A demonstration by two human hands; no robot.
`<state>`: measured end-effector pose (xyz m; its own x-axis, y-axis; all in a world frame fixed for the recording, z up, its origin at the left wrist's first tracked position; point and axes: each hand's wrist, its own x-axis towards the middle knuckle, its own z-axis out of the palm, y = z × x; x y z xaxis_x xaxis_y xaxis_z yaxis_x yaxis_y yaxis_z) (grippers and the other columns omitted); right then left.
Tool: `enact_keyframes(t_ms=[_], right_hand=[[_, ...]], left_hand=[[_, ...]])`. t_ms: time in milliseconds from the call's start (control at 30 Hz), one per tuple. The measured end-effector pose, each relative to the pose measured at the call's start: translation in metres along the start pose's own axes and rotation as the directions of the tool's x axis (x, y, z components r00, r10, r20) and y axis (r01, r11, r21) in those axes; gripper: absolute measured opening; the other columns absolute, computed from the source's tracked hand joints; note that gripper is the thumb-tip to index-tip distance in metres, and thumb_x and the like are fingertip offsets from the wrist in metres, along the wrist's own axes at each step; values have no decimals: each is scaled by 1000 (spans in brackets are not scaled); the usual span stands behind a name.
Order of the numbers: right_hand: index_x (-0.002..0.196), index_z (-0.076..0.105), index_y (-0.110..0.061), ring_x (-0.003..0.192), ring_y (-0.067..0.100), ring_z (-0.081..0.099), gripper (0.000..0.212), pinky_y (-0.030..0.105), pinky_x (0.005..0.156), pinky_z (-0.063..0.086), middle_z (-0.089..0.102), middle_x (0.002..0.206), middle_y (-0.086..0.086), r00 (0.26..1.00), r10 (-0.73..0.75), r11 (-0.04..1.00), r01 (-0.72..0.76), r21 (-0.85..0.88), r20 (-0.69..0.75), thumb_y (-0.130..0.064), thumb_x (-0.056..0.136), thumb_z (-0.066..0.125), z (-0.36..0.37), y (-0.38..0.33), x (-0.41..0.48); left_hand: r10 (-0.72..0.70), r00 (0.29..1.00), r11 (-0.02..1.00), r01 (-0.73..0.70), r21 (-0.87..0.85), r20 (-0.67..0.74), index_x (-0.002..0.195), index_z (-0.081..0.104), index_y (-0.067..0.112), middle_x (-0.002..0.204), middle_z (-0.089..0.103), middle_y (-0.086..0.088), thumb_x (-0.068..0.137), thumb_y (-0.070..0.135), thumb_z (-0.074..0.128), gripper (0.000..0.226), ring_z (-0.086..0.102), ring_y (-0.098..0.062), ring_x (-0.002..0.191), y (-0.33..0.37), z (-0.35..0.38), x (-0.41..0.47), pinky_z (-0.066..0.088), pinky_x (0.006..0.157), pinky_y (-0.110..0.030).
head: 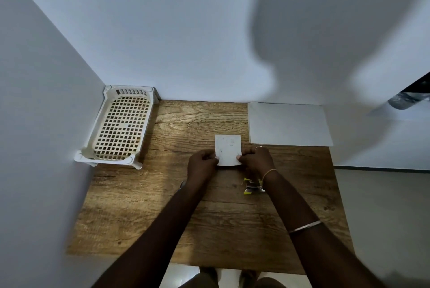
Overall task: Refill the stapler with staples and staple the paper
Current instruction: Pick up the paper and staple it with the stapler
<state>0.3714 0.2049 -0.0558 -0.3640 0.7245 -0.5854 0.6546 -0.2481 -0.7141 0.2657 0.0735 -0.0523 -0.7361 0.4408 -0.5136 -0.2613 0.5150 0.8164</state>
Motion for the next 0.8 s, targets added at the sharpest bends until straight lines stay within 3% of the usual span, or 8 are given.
enact_keyframes(t_ms=[67,133,200,300,367,533,700,800], right_hand=[[99,75,-3,88,25,68,16,39,77,58,74,102,15,999,-8,999,6,53,38,-5,84,78,-9,-6,-7],[107,73,-2,84,26,67,25,41,79,58,74,100,16,997,-34,995,27,100,67,-7,84,79,-19,-14,-17],[106,74,-3,78,22,67,24,41,77,59,75,92,14,994,-82,986,71,149,70,-8,83,80,-28,-22,-26],[94,74,-10,65,16,65,15,29,62,58,74,74,5,986,-156,949,132,287,60,-8,81,82,-42,-36,-43],[95,74,-10,67,19,66,17,32,68,58,75,77,7,979,-197,916,164,367,52,-8,80,83,-51,-45,-51],[95,75,-11,72,21,68,17,34,72,60,75,85,13,949,-310,851,252,462,53,-9,80,83,-70,-71,-77],[96,75,-13,66,13,68,15,27,67,57,75,77,3,912,-410,807,355,472,16,-9,83,81,-81,-90,-98],[100,76,-15,73,15,70,15,27,70,58,78,87,8,895,-445,794,387,469,16,-14,85,80,-84,-94,-105]], left_hand=[[26,999,996,-22,-90,39,114,75,12,97,78,3,89,5,70,26,73,-8,88,8,-3,-6,61,82,-32],[48,995,987,-34,-158,85,118,73,12,102,78,2,91,6,70,28,74,-12,93,18,-7,-13,62,82,-32],[58,991,970,-27,-242,122,120,71,10,104,78,-4,92,6,70,28,75,-19,97,31,-11,-19,62,84,-36],[90,982,919,-18,-395,166,117,70,4,103,77,-14,90,1,71,26,76,-26,95,55,-20,-33,63,81,-34],[122,975,889,-24,-457,187,116,69,0,103,77,-18,88,-1,73,28,76,-29,94,71,-26,-43,63,79,-32],[220,951,853,-80,-515,217,113,70,-1,102,78,-15,85,0,77,29,77,-25,91,104,-36,-64,61,74,-27],[296,932,827,-142,-543,207,113,71,1,103,78,-14,86,1,77,28,76,-25,97,123,-43,-77,61,76,-26],[309,930,818,-154,-555,198,112,72,1,104,78,-14,85,0,77,27,76,-25,98,128,-44,-82,61,77,-27]])
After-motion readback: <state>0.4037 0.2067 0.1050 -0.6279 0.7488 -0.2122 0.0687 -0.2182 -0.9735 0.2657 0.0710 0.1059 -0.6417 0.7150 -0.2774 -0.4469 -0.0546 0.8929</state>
